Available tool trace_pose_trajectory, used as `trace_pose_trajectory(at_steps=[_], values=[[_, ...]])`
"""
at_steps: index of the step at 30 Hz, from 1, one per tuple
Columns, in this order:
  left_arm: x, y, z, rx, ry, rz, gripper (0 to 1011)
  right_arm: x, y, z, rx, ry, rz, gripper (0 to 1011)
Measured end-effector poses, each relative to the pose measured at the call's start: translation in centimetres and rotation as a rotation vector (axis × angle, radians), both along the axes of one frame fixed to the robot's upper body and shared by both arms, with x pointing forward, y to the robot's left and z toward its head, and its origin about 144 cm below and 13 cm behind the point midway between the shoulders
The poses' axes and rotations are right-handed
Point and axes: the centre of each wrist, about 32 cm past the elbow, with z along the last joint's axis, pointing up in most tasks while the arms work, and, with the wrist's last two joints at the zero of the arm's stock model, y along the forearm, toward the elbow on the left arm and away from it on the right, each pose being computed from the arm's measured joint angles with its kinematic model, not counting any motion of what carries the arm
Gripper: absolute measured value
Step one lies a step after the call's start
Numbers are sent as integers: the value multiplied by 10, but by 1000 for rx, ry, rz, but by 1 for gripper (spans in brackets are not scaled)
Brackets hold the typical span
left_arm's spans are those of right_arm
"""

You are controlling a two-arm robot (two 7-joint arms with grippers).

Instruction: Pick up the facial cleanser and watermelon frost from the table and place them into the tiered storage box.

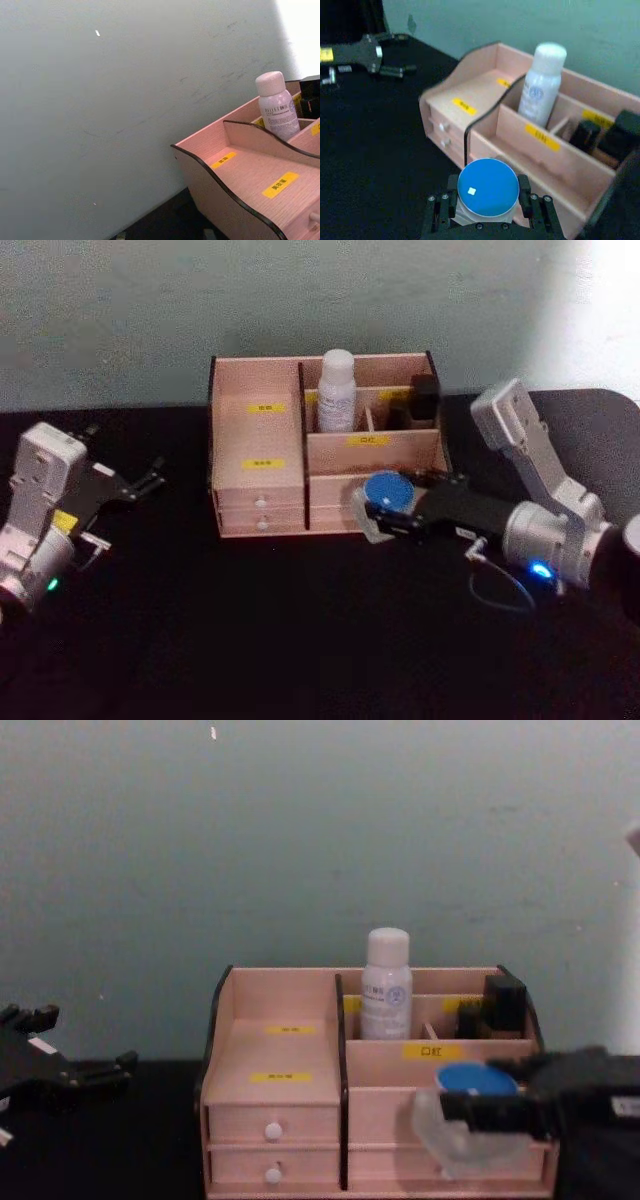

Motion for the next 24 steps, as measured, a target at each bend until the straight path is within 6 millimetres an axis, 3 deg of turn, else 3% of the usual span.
trace_pose_trajectory(at_steps=[14,24], values=[[0,0,0,0,0,0,1001,37,30,26,62,-80,50,712],[0,0,0,0,0,0,1001,60,52,31,86,-68,81,712]])
